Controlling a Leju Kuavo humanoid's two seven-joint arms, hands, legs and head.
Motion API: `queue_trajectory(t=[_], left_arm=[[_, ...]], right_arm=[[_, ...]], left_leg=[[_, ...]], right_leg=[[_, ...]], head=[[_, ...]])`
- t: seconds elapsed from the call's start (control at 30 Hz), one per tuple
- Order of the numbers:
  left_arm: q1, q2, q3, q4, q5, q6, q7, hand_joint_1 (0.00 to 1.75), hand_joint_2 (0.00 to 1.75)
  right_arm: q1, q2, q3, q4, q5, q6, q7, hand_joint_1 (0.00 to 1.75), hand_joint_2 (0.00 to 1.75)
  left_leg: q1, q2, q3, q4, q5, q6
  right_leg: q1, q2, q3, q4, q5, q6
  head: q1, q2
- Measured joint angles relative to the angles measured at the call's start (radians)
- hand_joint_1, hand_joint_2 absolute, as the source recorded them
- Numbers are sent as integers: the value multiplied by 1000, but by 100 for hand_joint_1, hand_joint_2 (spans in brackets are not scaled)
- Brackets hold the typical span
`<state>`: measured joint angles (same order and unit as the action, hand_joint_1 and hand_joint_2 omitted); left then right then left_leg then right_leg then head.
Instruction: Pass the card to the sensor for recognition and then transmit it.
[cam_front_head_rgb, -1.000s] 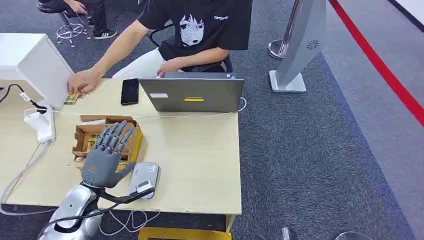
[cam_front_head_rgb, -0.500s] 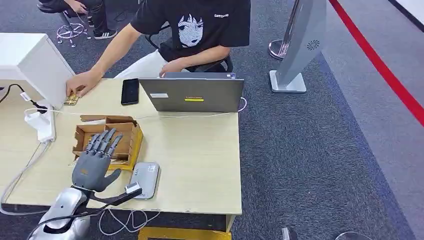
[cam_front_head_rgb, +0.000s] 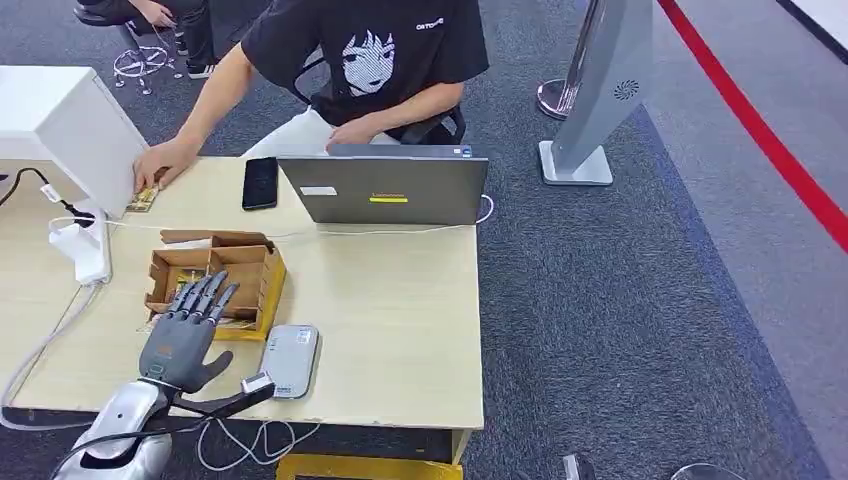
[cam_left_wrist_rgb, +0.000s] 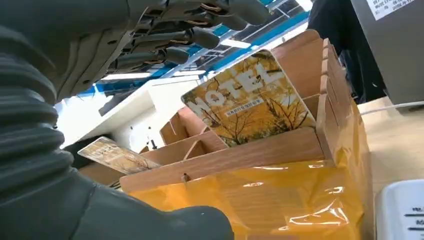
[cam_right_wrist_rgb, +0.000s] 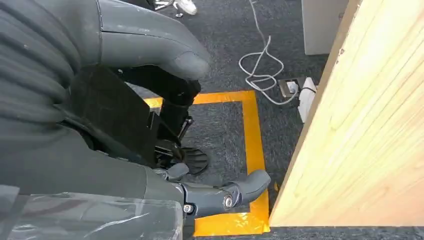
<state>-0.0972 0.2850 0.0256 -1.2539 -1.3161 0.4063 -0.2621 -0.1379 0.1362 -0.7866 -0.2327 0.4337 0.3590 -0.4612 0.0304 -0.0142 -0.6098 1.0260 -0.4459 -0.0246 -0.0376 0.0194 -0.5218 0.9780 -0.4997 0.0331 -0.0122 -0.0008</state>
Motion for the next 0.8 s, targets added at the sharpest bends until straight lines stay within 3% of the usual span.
queue_trajectory(t=[0.57,0.8], left_arm=[[-9,5,4,27,-2,37,-21,0,175],[-11,2,5,27,-21,97,-29,0,175]], right_arm=[[-1,0,0,0,5,1,0,0,175],[-2,0,0,0,8,2,1,0,175]], left_leg=[[0,0,0,0,0,0],[0,0,0,0,0,0]], right_leg=[[0,0,0,0,0,0],[0,0,0,0,0,0]], head=[[0,0],[0,0]])
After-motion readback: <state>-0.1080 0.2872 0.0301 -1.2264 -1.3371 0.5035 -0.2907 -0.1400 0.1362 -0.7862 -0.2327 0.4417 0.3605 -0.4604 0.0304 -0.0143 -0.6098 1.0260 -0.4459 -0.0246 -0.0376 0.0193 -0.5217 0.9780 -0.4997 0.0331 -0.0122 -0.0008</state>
